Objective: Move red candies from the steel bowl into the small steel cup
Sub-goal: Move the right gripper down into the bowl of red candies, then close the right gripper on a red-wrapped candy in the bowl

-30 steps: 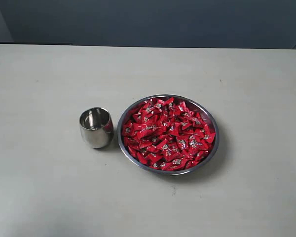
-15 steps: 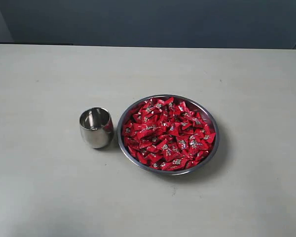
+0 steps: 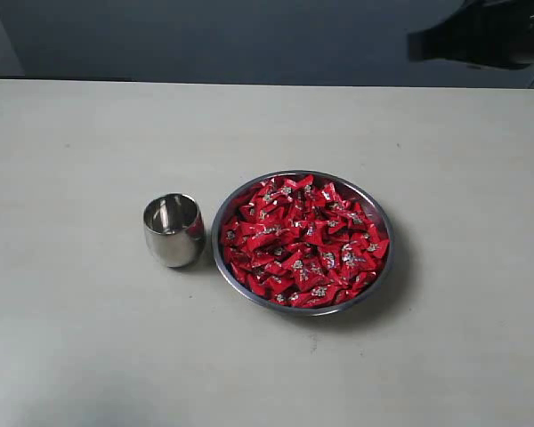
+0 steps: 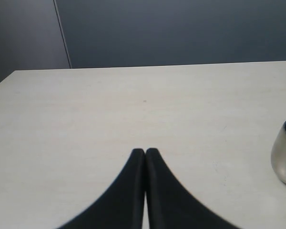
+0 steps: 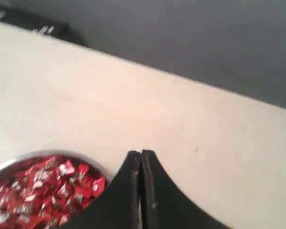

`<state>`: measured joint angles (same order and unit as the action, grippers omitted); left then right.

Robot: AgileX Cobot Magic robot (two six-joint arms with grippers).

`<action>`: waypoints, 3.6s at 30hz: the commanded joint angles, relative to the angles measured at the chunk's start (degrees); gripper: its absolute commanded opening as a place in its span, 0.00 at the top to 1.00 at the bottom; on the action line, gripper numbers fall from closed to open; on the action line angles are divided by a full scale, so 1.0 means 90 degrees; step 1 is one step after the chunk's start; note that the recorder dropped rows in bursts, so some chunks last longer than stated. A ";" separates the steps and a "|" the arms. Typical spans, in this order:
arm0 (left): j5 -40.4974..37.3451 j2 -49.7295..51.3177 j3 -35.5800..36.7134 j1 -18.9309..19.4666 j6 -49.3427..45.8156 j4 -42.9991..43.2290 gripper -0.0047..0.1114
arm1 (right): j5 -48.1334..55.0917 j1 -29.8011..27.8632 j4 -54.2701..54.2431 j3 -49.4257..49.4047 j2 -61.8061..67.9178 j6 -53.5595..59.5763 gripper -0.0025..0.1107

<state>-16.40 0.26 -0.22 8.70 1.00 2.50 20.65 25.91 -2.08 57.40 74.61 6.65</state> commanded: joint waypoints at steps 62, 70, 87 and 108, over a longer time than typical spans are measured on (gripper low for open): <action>0.0011 -0.0028 0.0024 -0.0035 0.0016 0.0008 0.96 | 0.4059 0.1835 -0.1215 0.3616 0.5159 0.0695 0.63; 0.0011 -0.0028 0.0024 -0.0035 0.0016 0.0008 0.96 | 0.3687 0.2307 -0.0991 0.3616 0.5426 0.0695 0.63; 0.0011 -0.0028 0.0024 -0.0035 0.0016 0.0008 0.96 | 0.3424 0.2337 -0.0494 0.3616 0.5589 0.0425 0.63; 0.0011 -0.0028 0.0024 -0.0035 0.0016 0.0008 0.96 | 0.3309 0.2337 -0.0494 0.3616 0.5770 0.0400 0.64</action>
<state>-16.40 0.26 -0.22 8.50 1.00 2.50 51.32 46.94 -6.76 89.81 125.92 10.29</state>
